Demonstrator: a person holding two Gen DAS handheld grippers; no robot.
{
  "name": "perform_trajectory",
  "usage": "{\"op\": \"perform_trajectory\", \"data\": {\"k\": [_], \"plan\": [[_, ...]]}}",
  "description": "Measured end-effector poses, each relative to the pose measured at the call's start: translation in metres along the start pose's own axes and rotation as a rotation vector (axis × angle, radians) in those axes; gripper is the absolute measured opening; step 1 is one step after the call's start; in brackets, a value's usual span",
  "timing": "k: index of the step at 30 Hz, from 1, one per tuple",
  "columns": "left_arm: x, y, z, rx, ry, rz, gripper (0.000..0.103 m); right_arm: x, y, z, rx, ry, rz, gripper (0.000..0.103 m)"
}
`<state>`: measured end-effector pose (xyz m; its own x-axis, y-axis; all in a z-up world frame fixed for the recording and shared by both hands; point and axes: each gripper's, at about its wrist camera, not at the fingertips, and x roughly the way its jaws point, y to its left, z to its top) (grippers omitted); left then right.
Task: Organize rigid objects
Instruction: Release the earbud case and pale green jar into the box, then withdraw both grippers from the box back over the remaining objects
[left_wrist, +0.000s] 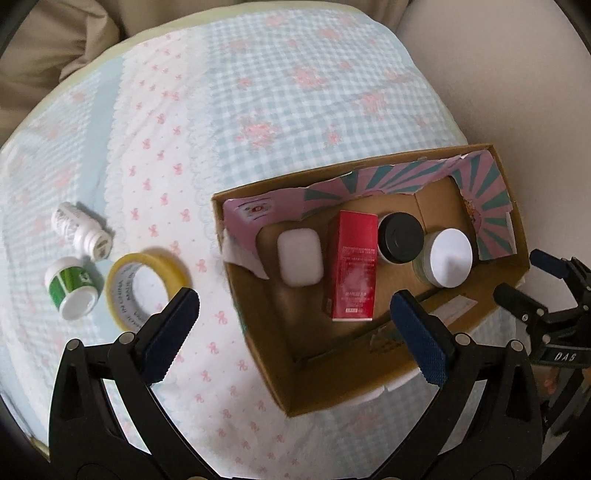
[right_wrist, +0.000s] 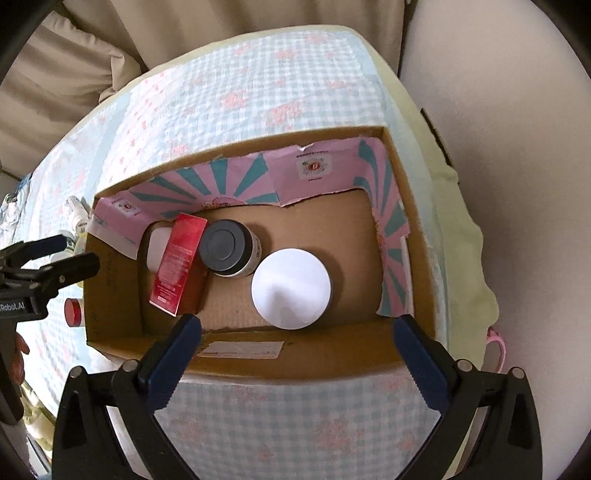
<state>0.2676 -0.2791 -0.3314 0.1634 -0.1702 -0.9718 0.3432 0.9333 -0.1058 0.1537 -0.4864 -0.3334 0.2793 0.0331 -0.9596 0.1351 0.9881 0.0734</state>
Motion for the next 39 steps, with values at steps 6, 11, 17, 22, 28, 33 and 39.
{"op": "perform_trajectory", "data": {"k": [6,11,17,22,28,33,39], "plan": [[-0.03,0.0,-0.012,-0.001,-0.052,0.003,0.103,-0.024,0.003,-0.003,0.018,-0.041,-0.002,0.103],[-0.058,0.003,-0.033,-0.009,-0.087,0.005,0.103,-0.048,0.01,-0.009,0.014,-0.067,-0.031,0.103],[-0.105,0.018,-0.067,-0.048,-0.148,0.022,0.103,-0.09,0.028,-0.024,0.006,-0.134,-0.002,0.103],[-0.145,0.039,-0.094,-0.059,-0.192,0.07,0.103,-0.113,0.046,-0.034,-0.015,-0.171,0.037,0.103],[-0.177,0.072,-0.122,-0.108,-0.23,0.077,0.103,-0.135,0.076,-0.052,-0.037,-0.216,0.065,0.103],[-0.205,0.106,-0.149,-0.136,-0.265,0.049,0.103,-0.149,0.117,-0.068,-0.102,-0.223,0.033,0.103],[-0.233,0.152,-0.177,-0.116,-0.284,0.036,0.103,-0.172,0.17,-0.09,-0.092,-0.255,0.017,0.103]]}}
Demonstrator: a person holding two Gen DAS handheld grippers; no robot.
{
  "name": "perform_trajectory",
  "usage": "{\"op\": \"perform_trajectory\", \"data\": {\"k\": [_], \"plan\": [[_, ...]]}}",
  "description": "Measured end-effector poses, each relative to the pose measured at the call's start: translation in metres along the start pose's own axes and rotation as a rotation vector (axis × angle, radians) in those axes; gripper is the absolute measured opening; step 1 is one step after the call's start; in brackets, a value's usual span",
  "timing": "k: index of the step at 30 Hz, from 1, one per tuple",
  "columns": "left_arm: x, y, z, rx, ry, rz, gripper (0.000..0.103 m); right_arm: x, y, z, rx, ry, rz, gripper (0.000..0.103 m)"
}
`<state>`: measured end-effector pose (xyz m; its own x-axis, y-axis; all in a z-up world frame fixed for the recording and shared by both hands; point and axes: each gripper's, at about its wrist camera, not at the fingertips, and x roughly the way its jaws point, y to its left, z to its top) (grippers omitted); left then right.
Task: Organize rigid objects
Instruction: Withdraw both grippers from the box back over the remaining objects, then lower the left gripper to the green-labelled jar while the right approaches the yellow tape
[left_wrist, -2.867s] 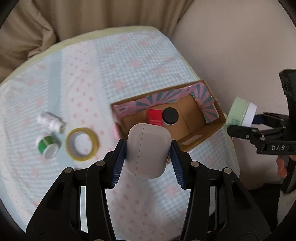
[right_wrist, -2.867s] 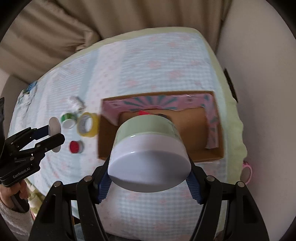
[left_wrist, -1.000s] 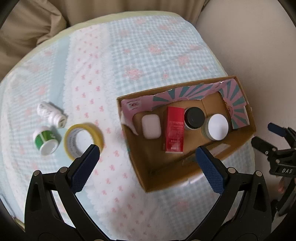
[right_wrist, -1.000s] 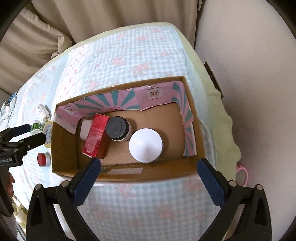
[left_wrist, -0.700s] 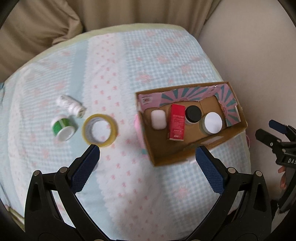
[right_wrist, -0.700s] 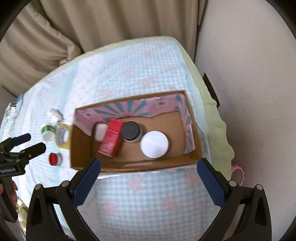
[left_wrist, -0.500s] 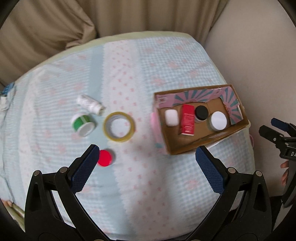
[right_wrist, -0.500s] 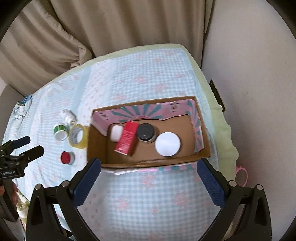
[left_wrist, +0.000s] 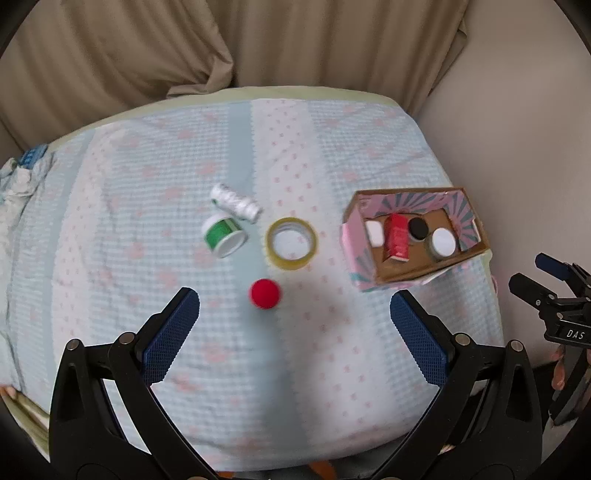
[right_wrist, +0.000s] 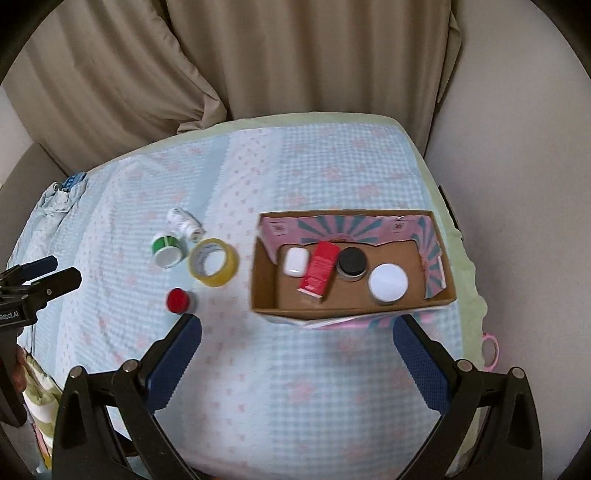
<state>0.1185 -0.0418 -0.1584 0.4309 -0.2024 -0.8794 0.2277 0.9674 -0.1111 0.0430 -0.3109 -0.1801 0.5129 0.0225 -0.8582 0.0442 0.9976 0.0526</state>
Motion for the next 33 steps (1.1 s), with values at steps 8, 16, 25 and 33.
{"op": "perform_trajectory", "data": {"k": [8,16,25,33], "plan": [[-0.016,0.074,-0.006,0.002,-0.03,-0.046,0.103,0.001,0.062,-0.006,0.051,0.031,-0.027,0.103],[0.007,0.134,0.005,0.078,-0.004,-0.073,0.103,0.017,0.123,-0.001,0.106,-0.003,-0.017,0.103],[0.081,0.156,0.027,0.227,0.04,-0.104,0.103,0.069,0.169,0.004,0.161,0.015,-0.078,0.103],[0.154,0.158,0.047,0.29,0.083,-0.121,0.103,0.136,0.185,-0.002,0.201,0.03,-0.073,0.103]]}}
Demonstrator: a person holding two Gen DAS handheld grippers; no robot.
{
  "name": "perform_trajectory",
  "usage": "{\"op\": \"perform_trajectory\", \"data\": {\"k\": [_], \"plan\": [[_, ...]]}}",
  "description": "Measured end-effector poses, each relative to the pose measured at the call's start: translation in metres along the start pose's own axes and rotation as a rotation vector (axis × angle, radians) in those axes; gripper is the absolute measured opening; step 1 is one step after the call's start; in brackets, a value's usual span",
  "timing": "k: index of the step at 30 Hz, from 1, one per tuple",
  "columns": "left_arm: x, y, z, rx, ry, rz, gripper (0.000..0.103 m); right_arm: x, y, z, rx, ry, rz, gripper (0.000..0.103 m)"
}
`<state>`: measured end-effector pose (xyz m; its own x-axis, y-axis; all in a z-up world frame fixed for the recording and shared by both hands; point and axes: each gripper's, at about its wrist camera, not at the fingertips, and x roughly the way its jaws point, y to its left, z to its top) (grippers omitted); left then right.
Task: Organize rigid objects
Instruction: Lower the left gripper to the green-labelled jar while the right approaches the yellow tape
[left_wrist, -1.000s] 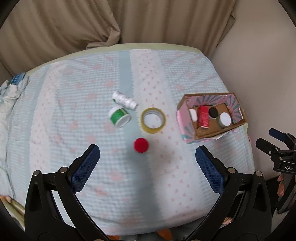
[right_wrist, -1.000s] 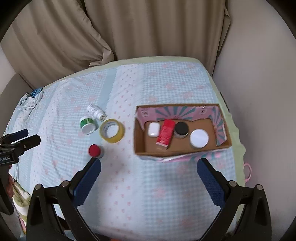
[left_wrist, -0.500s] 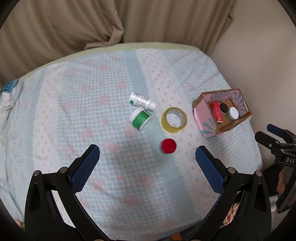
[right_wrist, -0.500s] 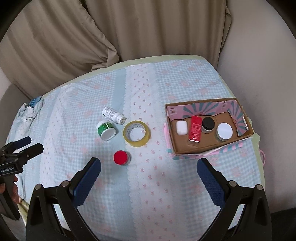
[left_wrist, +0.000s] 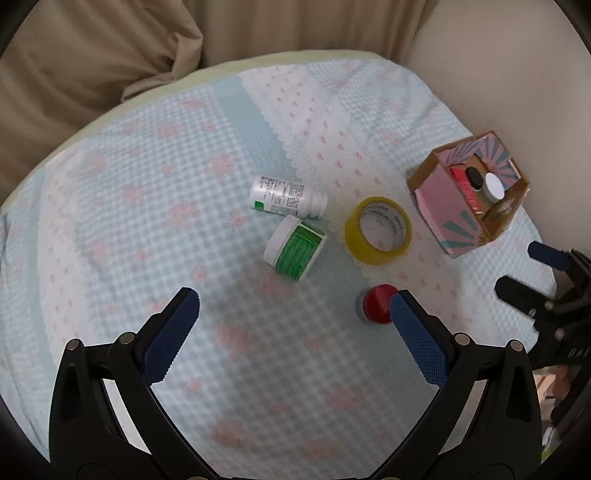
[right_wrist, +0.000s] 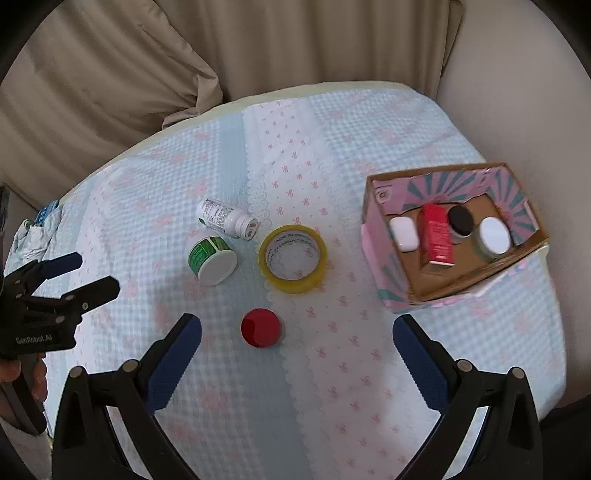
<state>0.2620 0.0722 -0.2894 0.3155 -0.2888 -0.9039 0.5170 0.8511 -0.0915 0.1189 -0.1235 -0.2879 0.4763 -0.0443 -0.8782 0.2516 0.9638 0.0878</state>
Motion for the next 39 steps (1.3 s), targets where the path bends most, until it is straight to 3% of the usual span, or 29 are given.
{"op": "perform_trajectory", "data": {"k": [10,19,21,25,29,32,39], "plan": [[0.106,-0.002,0.014,0.146,0.119,0.013,0.098,0.106,0.016,0.001,-0.037,0.082,-0.032,0.103],[0.169,0.001,0.021,0.171,0.189,-0.025,0.092,0.19,0.005,0.014,0.01,0.15,-0.044,0.103],[0.18,-0.001,0.025,0.164,0.194,-0.035,0.084,0.203,0.002,0.02,0.004,0.158,-0.052,0.103],[0.194,-0.002,0.028,0.149,0.21,-0.066,0.079,0.217,0.003,0.03,-0.029,0.171,-0.016,0.103],[0.199,-0.005,0.027,0.161,0.218,-0.076,0.061,0.222,0.006,0.038,-0.086,0.174,-0.033,0.103],[0.2,-0.008,0.025,0.175,0.212,-0.067,0.06,0.222,0.006,0.041,-0.091,0.168,-0.02,0.098],[0.198,-0.008,0.026,0.163,0.201,-0.07,0.059,0.223,0.007,0.043,-0.105,0.186,-0.009,0.097]]}}
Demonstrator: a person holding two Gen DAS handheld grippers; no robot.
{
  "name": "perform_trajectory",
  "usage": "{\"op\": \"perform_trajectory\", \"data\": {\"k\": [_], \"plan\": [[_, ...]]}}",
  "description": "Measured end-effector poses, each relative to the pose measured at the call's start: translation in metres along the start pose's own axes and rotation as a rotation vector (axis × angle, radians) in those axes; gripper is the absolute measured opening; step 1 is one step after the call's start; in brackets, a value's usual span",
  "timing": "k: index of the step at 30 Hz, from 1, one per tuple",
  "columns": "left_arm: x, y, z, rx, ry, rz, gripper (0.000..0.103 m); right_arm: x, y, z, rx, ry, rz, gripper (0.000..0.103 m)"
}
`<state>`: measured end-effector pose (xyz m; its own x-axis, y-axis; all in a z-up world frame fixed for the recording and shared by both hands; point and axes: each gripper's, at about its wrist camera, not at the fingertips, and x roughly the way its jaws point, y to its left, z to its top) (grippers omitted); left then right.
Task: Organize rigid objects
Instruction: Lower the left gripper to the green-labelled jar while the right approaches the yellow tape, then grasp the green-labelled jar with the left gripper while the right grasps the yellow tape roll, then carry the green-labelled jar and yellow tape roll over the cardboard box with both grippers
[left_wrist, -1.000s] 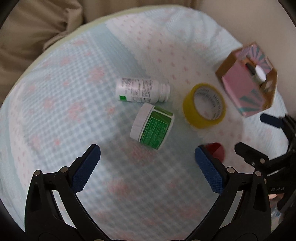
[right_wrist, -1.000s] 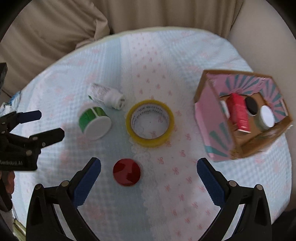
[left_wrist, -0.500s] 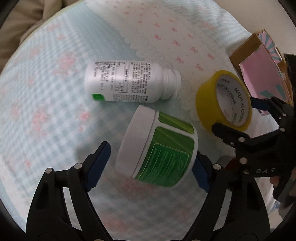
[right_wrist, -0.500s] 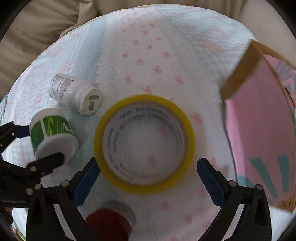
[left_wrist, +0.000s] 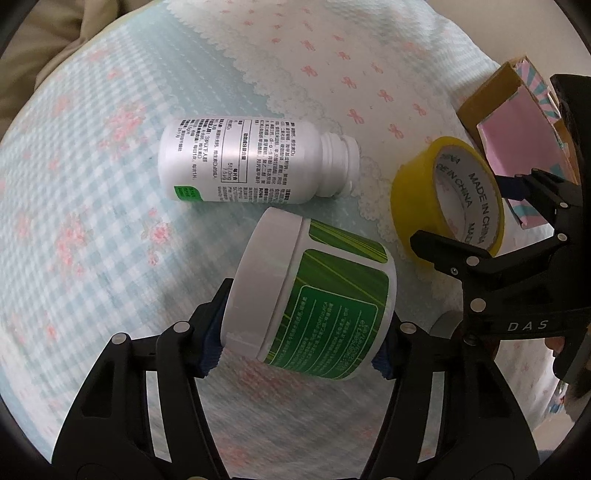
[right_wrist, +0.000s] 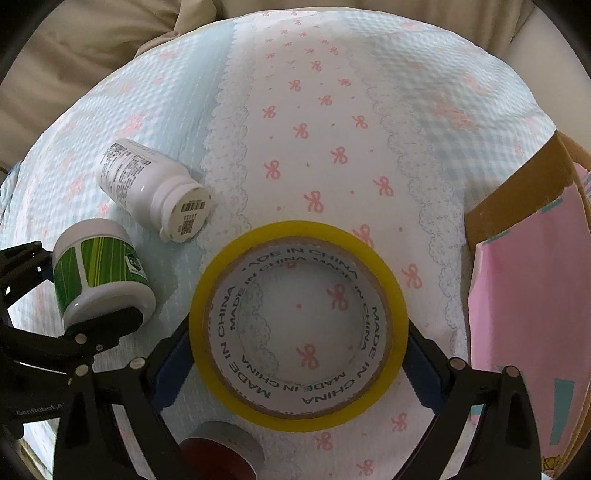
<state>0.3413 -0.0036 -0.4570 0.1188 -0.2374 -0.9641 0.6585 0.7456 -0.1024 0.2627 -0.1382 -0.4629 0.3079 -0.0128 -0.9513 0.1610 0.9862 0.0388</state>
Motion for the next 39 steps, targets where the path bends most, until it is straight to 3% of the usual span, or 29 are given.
{"op": "perform_trajectory", "data": {"k": [12,20,29,33,39], "plan": [[-0.037,0.012,-0.015,-0.075,-0.045,0.007,0.052,-0.025,0.001,0.001,0.029,-0.018,0.004,0.097],[-0.095,0.015,-0.042,-0.131,-0.112,0.01,0.052,-0.06,0.008,-0.009,0.038,-0.058,0.018,0.097],[-0.193,-0.013,-0.063,-0.211,-0.208,0.0,0.052,-0.155,0.008,-0.038,0.056,-0.107,0.03,0.097],[-0.235,-0.034,-0.072,-0.236,-0.244,-0.049,0.052,-0.208,0.003,-0.051,0.051,-0.101,0.035,0.097],[-0.268,-0.067,-0.077,-0.282,-0.284,-0.093,0.052,-0.267,-0.018,-0.072,0.041,-0.104,0.009,0.097]]}}
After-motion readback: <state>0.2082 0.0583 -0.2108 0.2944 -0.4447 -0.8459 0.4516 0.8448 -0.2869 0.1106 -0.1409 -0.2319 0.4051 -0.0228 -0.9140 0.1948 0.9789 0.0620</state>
